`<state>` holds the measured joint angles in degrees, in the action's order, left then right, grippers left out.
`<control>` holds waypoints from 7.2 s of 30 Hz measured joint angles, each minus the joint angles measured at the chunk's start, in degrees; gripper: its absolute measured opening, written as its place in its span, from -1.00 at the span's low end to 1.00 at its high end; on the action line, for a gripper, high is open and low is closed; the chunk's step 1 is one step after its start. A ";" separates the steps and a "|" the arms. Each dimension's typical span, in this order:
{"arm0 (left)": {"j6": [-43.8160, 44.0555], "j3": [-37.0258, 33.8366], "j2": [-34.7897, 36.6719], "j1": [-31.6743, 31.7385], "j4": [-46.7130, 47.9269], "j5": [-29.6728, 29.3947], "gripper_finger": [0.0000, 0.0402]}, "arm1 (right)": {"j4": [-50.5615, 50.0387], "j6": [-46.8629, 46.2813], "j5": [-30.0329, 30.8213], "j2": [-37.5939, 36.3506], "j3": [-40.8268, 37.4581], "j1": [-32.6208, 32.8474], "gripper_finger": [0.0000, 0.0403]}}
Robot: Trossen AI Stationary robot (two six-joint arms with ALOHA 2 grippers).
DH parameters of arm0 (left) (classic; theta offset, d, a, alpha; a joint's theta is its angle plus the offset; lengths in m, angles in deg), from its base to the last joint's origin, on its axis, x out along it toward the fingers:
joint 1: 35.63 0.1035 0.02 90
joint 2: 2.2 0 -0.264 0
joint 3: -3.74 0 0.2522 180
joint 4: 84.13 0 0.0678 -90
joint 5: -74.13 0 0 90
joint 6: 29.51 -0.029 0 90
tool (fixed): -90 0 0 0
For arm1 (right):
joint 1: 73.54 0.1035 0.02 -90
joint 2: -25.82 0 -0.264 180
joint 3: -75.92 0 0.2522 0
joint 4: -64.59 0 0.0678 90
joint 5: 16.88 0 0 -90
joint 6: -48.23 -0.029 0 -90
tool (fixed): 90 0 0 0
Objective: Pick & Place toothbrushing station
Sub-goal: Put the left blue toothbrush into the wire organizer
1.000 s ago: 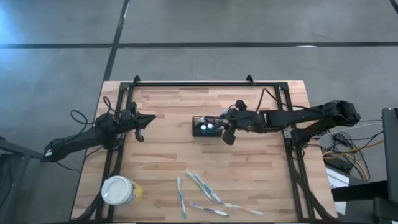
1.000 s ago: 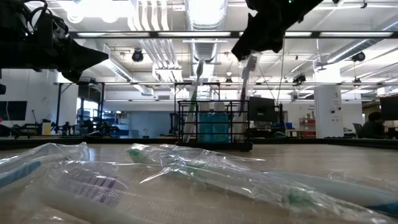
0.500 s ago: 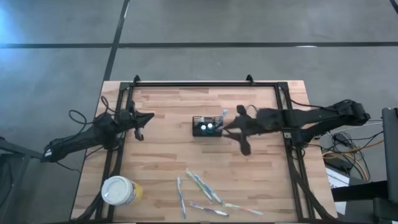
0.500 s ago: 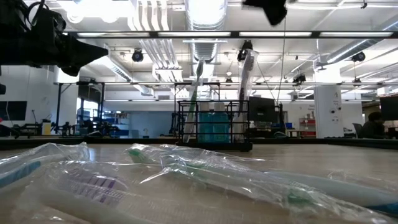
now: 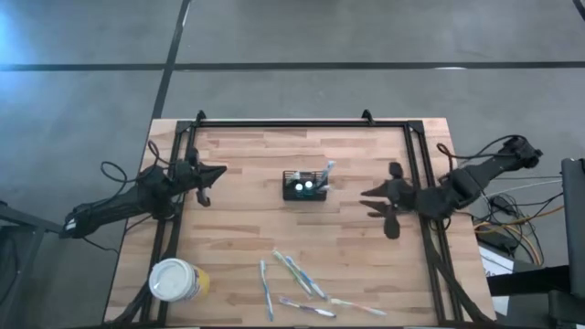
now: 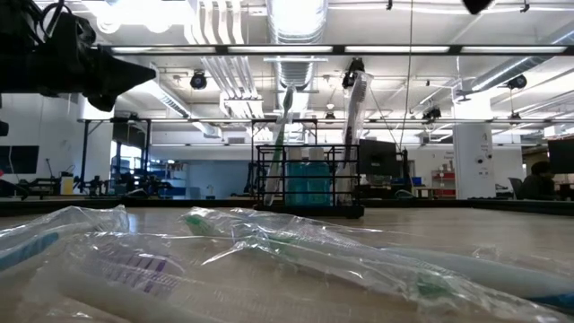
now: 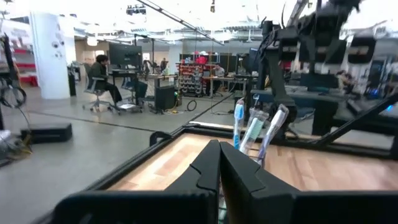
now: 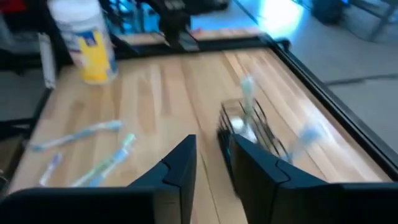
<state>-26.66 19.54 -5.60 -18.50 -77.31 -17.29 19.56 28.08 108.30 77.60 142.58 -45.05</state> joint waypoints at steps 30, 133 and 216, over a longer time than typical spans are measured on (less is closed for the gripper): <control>-0.27 -0.04 -0.02 0.02 0.40 4.82 -0.94 | 12.49 20.62 -0.85 -45.72 -25.90 14.63 -0.96; 1.34 85.17 -104.81 -50.71 57.90 -3.92 -0.19 | 24.17 24.64 -11.70 -51.66 -42.93 -10.29 -0.96; -41.82 85.77 -90.70 -56.78 79.83 -83.24 -0.89 | 34.57 -1.15 -27.42 0.28 -11.02 -11.78 -0.31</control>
<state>-68.49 105.31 -96.30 -75.28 2.53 -100.53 54.13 26.93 80.88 77.88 131.56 -56.83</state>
